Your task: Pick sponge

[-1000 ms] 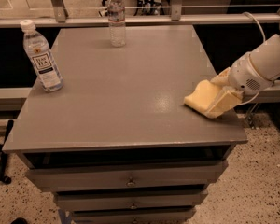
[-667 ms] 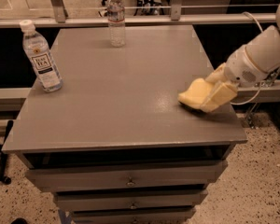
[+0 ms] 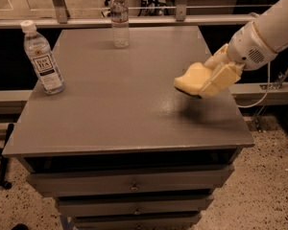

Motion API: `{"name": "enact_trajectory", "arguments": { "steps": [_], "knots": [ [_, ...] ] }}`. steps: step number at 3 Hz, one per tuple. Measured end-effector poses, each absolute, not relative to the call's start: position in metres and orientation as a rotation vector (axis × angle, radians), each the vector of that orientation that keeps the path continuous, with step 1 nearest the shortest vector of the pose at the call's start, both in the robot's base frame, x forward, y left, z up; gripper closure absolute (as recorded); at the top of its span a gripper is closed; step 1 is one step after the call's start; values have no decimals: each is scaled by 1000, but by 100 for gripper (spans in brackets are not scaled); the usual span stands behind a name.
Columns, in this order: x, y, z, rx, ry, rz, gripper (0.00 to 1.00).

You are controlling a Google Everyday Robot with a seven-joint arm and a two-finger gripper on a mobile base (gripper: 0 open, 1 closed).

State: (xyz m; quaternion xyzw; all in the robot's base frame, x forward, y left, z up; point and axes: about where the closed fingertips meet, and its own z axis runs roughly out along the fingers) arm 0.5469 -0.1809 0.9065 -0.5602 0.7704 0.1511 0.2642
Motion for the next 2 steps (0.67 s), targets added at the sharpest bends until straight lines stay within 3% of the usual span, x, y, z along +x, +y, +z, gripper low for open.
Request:
{"name": "enact_trajectory", "arguments": {
  "steps": [2],
  "knots": [
    [541, -168, 936, -1485, 2003, 499, 100]
  ]
}}
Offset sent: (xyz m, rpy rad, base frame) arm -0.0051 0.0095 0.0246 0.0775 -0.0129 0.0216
